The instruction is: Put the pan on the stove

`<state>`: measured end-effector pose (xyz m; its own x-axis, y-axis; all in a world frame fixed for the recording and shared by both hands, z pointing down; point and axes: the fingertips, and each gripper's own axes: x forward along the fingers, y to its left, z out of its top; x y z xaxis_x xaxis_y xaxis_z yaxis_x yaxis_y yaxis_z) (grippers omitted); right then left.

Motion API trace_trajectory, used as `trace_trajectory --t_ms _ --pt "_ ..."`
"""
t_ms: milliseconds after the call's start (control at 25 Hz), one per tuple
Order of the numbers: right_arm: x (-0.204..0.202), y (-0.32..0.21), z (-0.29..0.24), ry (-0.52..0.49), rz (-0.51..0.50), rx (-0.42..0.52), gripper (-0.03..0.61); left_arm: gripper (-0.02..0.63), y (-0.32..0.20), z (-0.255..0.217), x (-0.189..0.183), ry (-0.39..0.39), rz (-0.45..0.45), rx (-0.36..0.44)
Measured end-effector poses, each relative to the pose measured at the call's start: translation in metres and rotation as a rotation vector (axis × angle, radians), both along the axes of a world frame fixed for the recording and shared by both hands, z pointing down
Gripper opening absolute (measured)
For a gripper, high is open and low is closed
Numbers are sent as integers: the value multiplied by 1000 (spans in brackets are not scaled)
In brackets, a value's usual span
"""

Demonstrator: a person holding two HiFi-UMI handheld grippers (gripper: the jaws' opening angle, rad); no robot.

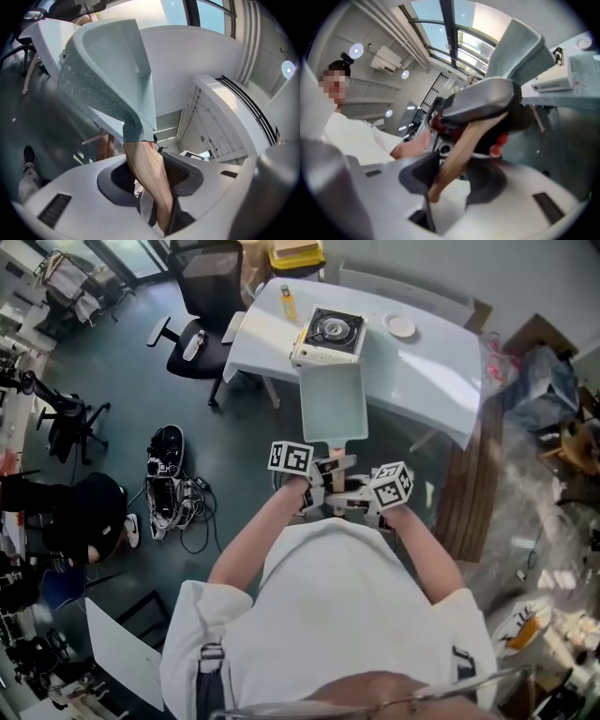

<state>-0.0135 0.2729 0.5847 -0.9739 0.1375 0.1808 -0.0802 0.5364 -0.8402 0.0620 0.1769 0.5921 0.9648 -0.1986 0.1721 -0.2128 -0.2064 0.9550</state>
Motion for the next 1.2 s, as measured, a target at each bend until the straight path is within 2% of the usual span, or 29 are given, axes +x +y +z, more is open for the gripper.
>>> trace_trajectory --t_ms 280,800,1200 --pt "-11 -46 6 3 19 -4 178 170 -45 6 -9 -11 25 7" --pt "-29 -121 16 7 58 -38 176 170 -116 18 -23 3 58 -34" --pt "-51 -173 26 18 102 -26 178 172 -164 25 -41 -3 108 -26"
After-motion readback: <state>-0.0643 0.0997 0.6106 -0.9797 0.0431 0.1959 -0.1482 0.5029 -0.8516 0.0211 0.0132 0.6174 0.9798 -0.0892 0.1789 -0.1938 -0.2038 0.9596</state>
